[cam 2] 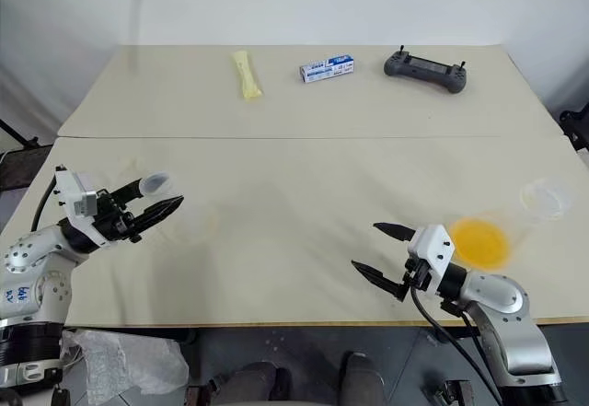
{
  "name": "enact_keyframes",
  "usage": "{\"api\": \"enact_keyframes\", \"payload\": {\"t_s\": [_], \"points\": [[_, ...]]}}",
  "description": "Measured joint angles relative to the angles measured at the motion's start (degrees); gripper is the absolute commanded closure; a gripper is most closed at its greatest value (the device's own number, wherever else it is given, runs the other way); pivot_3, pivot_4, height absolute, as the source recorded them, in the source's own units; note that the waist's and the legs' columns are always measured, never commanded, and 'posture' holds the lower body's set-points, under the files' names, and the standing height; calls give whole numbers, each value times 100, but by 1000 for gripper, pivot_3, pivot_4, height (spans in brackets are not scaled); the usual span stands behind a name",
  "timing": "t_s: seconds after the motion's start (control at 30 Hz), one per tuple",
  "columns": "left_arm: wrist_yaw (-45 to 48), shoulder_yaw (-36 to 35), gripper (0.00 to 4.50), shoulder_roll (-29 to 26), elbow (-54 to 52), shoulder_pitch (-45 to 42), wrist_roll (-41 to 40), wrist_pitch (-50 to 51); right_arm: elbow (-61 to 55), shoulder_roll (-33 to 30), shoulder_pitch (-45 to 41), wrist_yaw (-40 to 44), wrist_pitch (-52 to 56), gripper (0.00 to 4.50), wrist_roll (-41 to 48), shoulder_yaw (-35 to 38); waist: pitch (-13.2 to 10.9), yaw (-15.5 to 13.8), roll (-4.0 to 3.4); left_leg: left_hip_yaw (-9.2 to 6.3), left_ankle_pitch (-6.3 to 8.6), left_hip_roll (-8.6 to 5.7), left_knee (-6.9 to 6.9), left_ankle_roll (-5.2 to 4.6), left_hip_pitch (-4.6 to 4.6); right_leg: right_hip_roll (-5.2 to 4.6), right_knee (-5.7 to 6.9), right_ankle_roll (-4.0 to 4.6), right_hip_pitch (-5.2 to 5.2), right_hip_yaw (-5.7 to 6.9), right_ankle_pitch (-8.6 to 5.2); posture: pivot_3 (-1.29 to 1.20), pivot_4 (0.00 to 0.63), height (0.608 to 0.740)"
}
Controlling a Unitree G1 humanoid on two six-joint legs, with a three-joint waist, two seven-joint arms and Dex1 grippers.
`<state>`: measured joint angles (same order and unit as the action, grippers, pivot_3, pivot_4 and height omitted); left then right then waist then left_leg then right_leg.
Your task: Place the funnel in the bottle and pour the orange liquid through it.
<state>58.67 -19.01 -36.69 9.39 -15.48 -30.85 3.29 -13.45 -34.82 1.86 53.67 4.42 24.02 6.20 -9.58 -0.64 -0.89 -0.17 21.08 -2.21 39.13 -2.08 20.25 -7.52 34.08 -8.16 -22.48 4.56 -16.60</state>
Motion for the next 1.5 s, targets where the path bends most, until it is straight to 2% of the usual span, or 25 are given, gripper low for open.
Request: {"api": "enact_keyframes", "payload": {"t_s": [0.17, 0.33, 0.47, 0.77, 1.17, 1.23, 1.4, 1.5], "points": [[111, 213, 2192, -5, 37, -304, 11, 96, 2, 0, -139, -19, 15, 0, 30, 50, -3, -18, 4, -1, -1, -1, 3, -1, 0, 1, 2, -1, 0, 1, 1, 0, 150, 740], [185, 731, 2192, 90, 99, -1199, 185, 274, 16, 1, -233, -14, 48, 0, 76, 77, -6, -88, 11, -5, -5, -13, 10, -8, 6, -2, 7, -9, 1, 2, 5, 0, 150, 740], [377, 1251, 2192, 569, 460, -2004, 315, 293, 29, 8, -252, -22, 50, 0, 80, 103, -7, -79, 12, 2, -7, -21, 10, -13, 7, -1, 4, -20, 2, -1, 11, 0, 150, 740], [886, 2326, 2192, 1540, 1548, -3058, 939, 140, -162, 46, 64, -210, 6, 0, 77, 225, -19, -79, 32, 21, -9, -16, 15, -17, 10, 6, 2, -22, -1, -1, 12, 0, 150, 740], [1077, 2419, 2192, 1938, 2511, -3386, 1335, -620, -452, 176, 310, -500, -51, 0, 75, 323, -28, -85, 46, 23, -10, -15, 17, -18, 11, 3, 2, -24, -3, -1, 13, 0, 150, 740], [1098, 2420, 1470, 1948, 2514, -3384, 1341, -622, -455, 178, 311, -532, -51, 0, 75, 323, -28, -89, 47, 23, -10, -15, 18, -19, 11, 3, 2, -24, -2, -1, 13, 0, 150, 740], [1084, 2415, 28, 1982, 2474, -3343, 1348, -465, -456, 178, 331, -556, -53, 0, 75, 323, -28, -82, 46, 23, -10, -15, 19, -19, 11, 4, 3, -24, -2, -1, 13, 0, 150, 740], [1084, 2414, 28, 1958, 2291, -3179, 1330, -156, -457, 178, 329, -555, -56, 0, 74, 322, -28, -75, 47, 23, -10, -14, 19, -19, 11, 4, 4, -24, -3, -1, 13, 0, 150, 740]]}}
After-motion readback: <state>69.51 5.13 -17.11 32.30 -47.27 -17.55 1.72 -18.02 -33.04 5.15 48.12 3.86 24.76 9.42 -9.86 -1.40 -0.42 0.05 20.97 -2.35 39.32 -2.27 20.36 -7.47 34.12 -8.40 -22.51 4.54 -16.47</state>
